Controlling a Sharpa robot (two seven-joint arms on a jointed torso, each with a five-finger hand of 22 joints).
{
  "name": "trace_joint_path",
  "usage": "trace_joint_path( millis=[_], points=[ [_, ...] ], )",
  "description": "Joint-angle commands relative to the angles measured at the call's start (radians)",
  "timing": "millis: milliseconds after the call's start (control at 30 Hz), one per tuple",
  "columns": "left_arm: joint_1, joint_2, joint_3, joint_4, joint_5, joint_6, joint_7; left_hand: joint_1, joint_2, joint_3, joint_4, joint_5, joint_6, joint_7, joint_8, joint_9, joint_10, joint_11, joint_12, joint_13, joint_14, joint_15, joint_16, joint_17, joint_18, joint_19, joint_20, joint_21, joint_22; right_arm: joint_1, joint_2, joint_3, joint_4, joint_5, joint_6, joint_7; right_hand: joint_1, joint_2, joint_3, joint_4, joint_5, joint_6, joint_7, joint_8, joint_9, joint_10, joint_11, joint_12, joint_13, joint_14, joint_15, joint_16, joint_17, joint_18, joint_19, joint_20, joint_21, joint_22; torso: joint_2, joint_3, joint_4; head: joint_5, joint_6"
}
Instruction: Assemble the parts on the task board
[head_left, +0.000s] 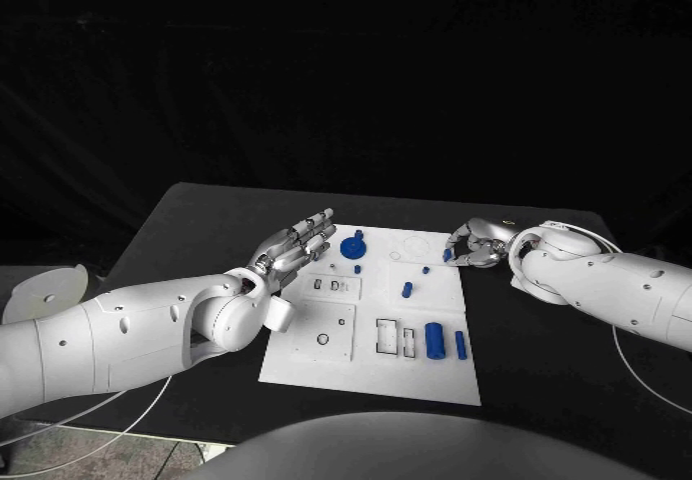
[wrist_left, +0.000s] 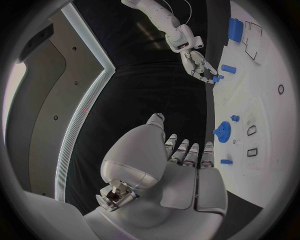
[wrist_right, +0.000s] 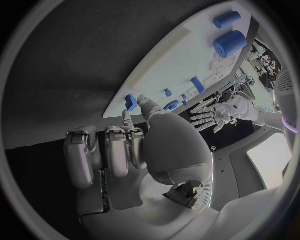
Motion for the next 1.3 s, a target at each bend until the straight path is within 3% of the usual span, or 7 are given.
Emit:
trace_joint_path(
  millis=[33, 300, 967, 1300],
  points=[
    [0.0, 0.002, 0.001, 0.001, 0.0, 0.02, 0.005, 0.011, 0.002, 0.002, -0.002, 0.004, -0.001, 0.005, 0.005, 0.001, -0.001, 0.004, 0.006, 0.001, 0.0, 0.009, -0.002, -0.001, -0.001, -0.001, 0.009, -0.006, -0.001, -0.001, 0.003, 0.0, -0.003, 0.001, 0.025, -0.004, 0.02, 0.0, 0.001, -0.011, 0.021, -0.002, -0.004, -0.006, 0.005, 0.105, -0.004, 0.004, 0.263, 0.106, -0.006, 0.003, 0.263, -0.007, 0.104, -0.009, 0.004, 0.263, 0.0, 0.0004, -0.0006, 0.003, 0.0],
    [0.0, 0.002, 0.001, 0.001, 0.0, 0.021, 0.004, 0.011, 0.002, 0.003, -0.002, 0.004, -0.001, 0.007, 0.005, 0.001, -0.001, 0.004, 0.006, 0.001, 0.0, 0.009, -0.002, -0.001, -0.001, -0.001, 0.009, -0.006, -0.001, -0.001, 0.011, 0.0, -0.012, -0.002, 0.024, -0.005, 0.036, 0.003, 0.009, -0.023, 0.085, -0.008, -0.001, -0.008, 0.018, 0.105, -0.002, 0.004, 0.263, 0.106, -0.005, 0.003, 0.263, -0.007, 0.104, -0.009, 0.004, 0.263, 0.0, 0.0002, -0.001, 0.003, 0.0],
    [0.0, 0.002, 0.001, 0.001, 0.0, 0.025, -0.001, 0.011, 0.002, 0.003, -0.002, 0.004, -0.001, 0.009, 0.005, 0.001, -0.001, 0.004, 0.006, 0.001, 0.0, 0.01, -0.002, -0.001, -0.001, -0.001, 0.009, -0.006, -0.001, -0.015, 0.035, 0.0, -0.04, -0.007, -0.013, 0.01, 0.04, 0.009, 0.015, -0.025, 0.086, -0.004, 0.002, -0.006, 0.026, 0.105, 0.0, 0.004, 0.263, 0.106, -0.003, 0.003, 0.263, -0.007, 0.104, -0.007, 0.004, 0.263, -0.001, 0.0001, -0.0014, 0.008, 0.0],
    [0.0, 0.002, 0.001, 0.001, 0.0, 0.026, -0.003, 0.011, 0.002, 0.004, -0.002, 0.004, 0.001, 0.01, 0.006, 0.002, -0.001, 0.004, 0.006, 0.001, 0.0, 0.01, -0.002, -0.001, -0.001, 0.0, 0.01, -0.006, -0.001, -0.018, 0.035, 0.0, -0.039, -0.007, -0.073, 0.027, 0.074, 0.044, 0.033, -0.047, 0.098, 0.08, 0.002, 0.067, 0.096, 0.105, 0.001, 0.004, 0.263, 0.106, -0.001, 0.003, 0.263, -0.007, 0.104, -0.005, 0.004, 0.263, -0.001, 0.0004, -0.001, 0.009, 0.0]
  ],
)
